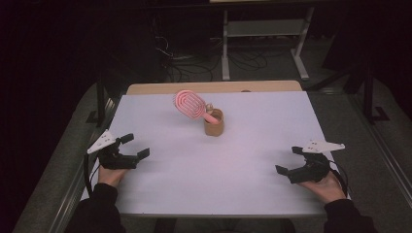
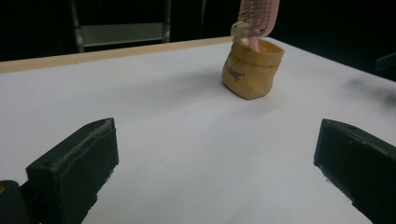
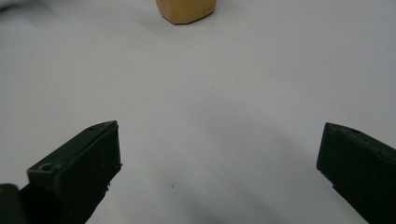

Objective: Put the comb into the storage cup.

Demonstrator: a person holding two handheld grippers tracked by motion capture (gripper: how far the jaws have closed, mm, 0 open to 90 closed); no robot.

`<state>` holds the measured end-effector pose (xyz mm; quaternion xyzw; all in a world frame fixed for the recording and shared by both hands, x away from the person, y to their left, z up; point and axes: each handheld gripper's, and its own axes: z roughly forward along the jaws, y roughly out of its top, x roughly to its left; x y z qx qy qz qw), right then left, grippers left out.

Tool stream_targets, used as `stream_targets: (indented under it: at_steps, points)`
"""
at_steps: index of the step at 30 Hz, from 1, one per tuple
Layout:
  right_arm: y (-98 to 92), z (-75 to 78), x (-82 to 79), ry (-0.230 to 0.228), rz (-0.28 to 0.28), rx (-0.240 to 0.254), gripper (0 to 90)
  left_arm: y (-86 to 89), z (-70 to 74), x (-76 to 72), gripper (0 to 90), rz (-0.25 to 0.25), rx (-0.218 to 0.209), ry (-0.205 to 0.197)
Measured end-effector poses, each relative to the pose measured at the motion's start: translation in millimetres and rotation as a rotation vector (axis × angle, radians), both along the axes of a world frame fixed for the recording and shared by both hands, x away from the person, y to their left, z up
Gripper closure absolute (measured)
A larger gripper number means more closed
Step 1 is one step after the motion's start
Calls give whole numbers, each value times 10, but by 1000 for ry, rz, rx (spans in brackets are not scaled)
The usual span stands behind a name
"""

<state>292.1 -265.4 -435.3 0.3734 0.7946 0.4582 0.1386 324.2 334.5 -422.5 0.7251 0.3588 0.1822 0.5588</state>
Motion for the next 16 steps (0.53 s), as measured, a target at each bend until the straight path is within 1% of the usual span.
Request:
stream_targets:
  at_steps: [2,4,6,8,9,10,11,16]
  points:
    - [-3,-1,-3,1,0,1,0,31,-41,-40,0,18,7,-2]
    - [-7,-3,-6,0,0,1,0,39,-50,-54,0,20,13,-4]
    - [-12,-2,-9,1,-3,4,0,58,-61,-95,0,30,28,-15]
    - [-15,-3,-11,2,-5,8,0,63,-67,-103,0,35,29,-15]
    - [-16,-3,-13,2,-6,9,0,70,-80,-114,0,39,48,-13]
    - [-16,-2,-17,4,-6,12,0,70,-80,-114,0,39,48,-13]
    - [-16,-1,-19,3,-6,13,0,79,-91,-123,0,42,59,-9]
    - [-23,1,-24,0,-6,17,0,93,-97,-144,0,42,66,-8]
